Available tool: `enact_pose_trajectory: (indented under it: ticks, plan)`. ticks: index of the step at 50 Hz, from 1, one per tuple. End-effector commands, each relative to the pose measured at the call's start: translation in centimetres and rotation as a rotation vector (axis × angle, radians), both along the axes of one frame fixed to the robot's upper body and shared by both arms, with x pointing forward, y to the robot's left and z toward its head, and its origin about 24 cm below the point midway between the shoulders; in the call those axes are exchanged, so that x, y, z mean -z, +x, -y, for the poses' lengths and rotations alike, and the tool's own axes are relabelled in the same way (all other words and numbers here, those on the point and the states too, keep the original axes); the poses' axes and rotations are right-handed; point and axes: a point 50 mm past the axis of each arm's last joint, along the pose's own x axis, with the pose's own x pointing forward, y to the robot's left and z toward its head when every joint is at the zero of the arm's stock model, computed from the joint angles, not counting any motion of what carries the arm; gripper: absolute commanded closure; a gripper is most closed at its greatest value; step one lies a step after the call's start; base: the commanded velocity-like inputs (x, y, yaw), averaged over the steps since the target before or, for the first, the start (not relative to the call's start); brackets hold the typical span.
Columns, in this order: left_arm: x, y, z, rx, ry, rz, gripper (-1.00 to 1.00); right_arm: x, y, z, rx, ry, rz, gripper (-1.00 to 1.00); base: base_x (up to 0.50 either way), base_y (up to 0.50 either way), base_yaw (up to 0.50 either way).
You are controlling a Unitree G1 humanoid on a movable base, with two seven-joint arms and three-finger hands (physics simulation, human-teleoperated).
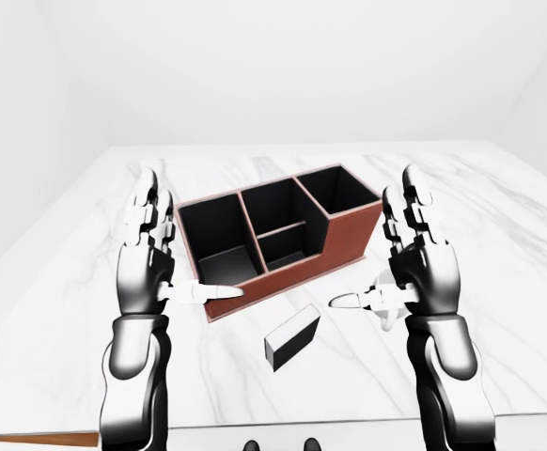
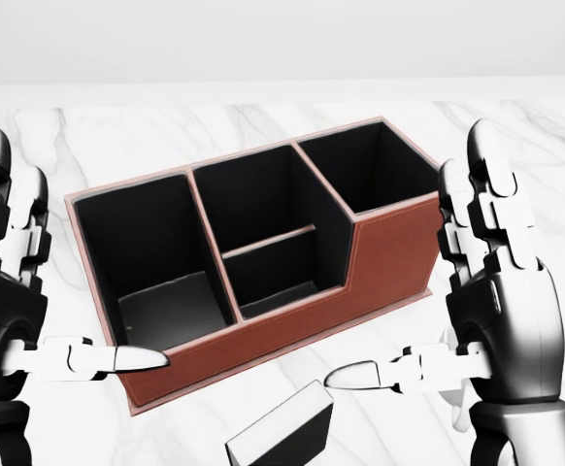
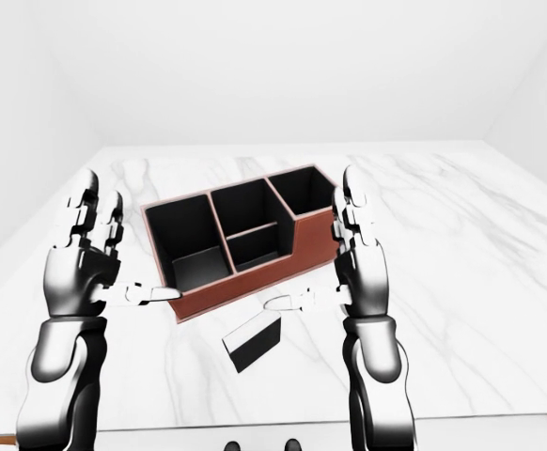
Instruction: Pick up the book and place it in the front compartment of the caddy.
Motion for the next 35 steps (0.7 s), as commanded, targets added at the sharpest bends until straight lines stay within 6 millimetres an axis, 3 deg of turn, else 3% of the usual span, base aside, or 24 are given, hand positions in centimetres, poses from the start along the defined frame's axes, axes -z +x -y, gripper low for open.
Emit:
enact_pose_trajectory:
  ticks: [1,35]
  plan:
    - [-0.24,-0.15,-0.04,0.000,0.000,0.012,-1.00,-0.12,-0.14,-0.08,0.003,-0.005,0.006,-1.00,0.00,0.00,0.00]
    - [-0.10,-0.07,-0.04,0.001,-0.002,0.005,-1.00,-0.08,-0.12,-0.18,0.006,0.003,0.004,-1.00,0.00,0.03,0.00]
